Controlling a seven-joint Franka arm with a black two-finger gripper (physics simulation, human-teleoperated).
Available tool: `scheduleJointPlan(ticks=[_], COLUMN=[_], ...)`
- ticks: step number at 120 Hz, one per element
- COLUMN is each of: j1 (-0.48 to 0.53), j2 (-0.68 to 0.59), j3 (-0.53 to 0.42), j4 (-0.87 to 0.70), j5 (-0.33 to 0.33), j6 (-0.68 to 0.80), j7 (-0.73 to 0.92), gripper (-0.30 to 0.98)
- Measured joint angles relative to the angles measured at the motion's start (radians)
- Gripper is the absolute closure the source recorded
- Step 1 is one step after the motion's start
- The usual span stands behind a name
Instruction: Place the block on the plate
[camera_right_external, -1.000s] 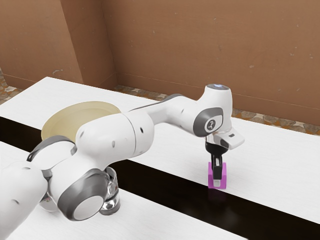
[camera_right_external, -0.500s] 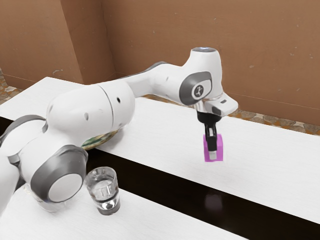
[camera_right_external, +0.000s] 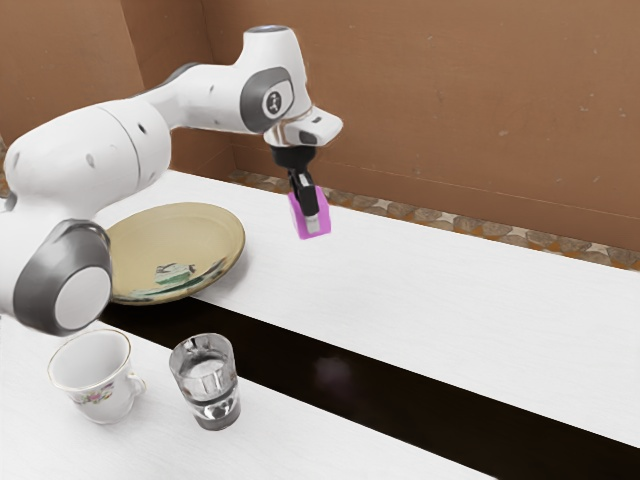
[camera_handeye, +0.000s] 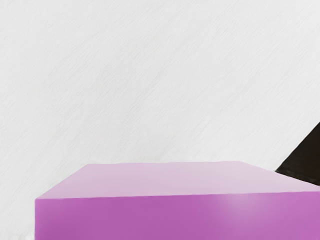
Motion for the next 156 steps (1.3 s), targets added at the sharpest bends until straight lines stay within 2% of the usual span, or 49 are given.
scheduleJointPlan(ticks=[59,104,156], j1=[0.32,0.482,0.498], j2=[0.023,0.032,0.107], j3=[0.0,-0.001,-0.004], j4=[-0.005,-0.016,-0.067], j5=[0.008,0.004,-0.006], j6=[-0.008,-0.007,0.013], j7=[0.059,0.138,0.21], gripper=[0.45,0.46,0.47])
